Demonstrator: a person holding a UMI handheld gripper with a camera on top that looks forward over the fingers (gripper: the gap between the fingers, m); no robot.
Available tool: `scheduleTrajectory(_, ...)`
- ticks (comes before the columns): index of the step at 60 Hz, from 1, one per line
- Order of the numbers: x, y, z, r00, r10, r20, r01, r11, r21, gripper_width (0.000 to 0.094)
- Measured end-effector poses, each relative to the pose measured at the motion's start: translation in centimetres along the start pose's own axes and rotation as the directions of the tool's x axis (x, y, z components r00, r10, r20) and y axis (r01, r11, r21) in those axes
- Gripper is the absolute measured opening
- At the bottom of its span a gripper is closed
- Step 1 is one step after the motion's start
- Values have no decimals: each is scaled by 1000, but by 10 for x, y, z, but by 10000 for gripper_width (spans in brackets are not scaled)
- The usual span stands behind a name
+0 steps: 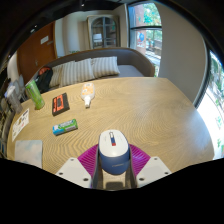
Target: Arrange mouse
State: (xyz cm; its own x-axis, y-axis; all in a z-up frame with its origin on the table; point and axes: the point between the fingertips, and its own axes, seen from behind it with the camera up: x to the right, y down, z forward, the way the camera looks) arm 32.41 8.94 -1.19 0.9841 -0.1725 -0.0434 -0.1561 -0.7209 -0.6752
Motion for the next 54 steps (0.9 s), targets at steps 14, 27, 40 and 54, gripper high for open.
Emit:
scheduleTrajectory(14,-88,-110,-122,999,20,-28,-11,957,291,395)
scheduleTrajectory(27,-272,-48,-129,995,-75,63,57,966,251,392)
scheduleTrajectory(40,-329,49,-79,999,-33,31,28,991,132,398)
scheduleTrajectory(54,-331,84,-60,999,-41,-11,42,995,90,482)
